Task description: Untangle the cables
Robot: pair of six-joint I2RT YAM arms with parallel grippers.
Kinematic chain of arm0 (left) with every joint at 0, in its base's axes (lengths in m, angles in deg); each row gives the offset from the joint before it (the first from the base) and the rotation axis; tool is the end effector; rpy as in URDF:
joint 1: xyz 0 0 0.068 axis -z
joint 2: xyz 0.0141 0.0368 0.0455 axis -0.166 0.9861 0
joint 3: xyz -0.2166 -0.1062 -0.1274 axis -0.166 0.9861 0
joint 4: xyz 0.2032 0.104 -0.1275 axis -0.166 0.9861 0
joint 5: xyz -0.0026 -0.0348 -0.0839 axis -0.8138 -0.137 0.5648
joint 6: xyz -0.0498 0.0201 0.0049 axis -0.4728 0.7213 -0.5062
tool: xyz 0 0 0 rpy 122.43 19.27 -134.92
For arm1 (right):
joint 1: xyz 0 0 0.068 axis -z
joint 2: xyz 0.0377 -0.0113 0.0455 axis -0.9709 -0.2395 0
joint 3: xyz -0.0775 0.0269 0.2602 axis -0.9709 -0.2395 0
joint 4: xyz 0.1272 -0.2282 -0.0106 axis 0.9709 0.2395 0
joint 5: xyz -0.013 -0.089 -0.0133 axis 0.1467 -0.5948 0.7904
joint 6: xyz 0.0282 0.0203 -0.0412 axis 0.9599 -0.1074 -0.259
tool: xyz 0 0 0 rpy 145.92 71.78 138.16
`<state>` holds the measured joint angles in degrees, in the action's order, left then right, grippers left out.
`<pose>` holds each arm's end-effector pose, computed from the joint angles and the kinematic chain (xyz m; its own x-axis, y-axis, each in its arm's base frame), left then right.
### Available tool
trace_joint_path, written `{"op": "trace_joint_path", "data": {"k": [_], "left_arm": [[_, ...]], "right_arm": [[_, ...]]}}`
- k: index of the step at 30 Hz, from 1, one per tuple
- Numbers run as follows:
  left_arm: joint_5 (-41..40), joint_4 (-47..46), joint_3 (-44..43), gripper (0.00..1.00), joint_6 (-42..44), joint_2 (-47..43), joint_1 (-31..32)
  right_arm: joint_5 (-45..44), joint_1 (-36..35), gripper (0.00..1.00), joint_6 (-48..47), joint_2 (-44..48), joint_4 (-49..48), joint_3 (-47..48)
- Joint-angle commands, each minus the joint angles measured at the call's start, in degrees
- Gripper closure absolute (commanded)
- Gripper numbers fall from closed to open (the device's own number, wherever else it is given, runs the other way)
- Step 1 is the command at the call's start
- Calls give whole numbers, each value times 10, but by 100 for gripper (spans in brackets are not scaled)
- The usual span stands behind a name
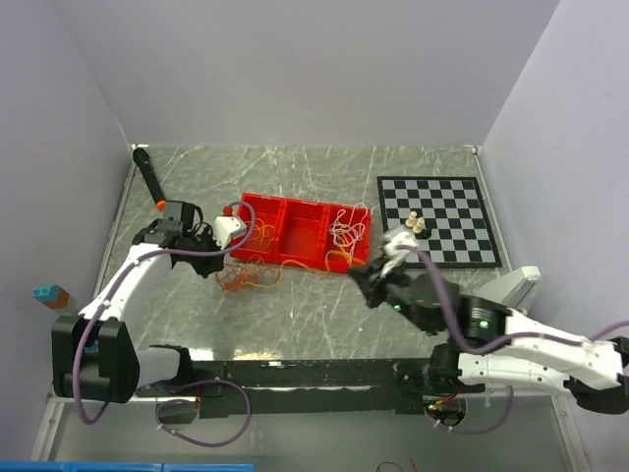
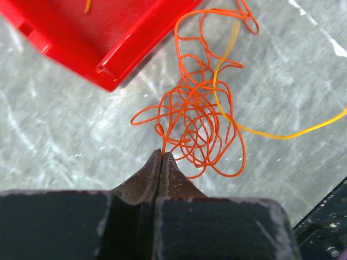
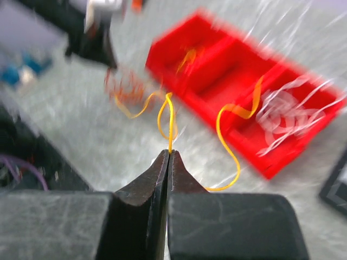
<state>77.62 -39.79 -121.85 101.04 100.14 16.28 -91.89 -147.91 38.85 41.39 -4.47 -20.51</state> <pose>0.2296 -0.0423 0.2312 -0.5167 0.6160 -0.5946 0.7776 0.6283 -0.0248 0.0643 0.1440 0.3364 -0.2393 -0.0266 -0.9706 -0.6706 0.7274 0.1454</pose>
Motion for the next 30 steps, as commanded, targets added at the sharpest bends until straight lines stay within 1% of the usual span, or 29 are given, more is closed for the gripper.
{"op": "trace_joint_path", "data": {"k": [1, 3, 7, 9, 10, 15, 17, 22, 25, 30], "left_arm": [[-14, -1, 21, 99, 31, -9, -18], [-43, -31, 43, 99, 33, -9, -20], [-99, -77, 78, 99, 46, 1, -22], [-127, -100, 100, 99, 51, 7, -22], [-136, -109, 106, 99, 53, 9, -22], [-172, -149, 133, 99, 61, 24, -23], [-175, -150, 133, 99, 60, 29, -23], [-118, -102, 90, 99, 41, 11, -23], [-54, -35, 37, 99, 32, -8, -23], [42, 57, -39, 99, 33, -40, -23]], "right_arm": [[-85, -3, 100, -67, 79, 36, 88], [-93, -4, 100, -92, 104, 38, 120], [-110, -4, 100, -133, 123, 53, 187], [-113, -4, 100, -137, 129, 59, 213], [-114, -4, 100, -159, 132, 58, 221], [-116, -4, 100, -183, 134, 47, 254], [-108, -4, 100, -188, 132, 37, 257], [-98, -4, 100, -189, 86, 42, 273], [-77, -4, 100, -190, 58, 23, 276], [-43, -2, 100, -187, -25, -15, 284]]}}
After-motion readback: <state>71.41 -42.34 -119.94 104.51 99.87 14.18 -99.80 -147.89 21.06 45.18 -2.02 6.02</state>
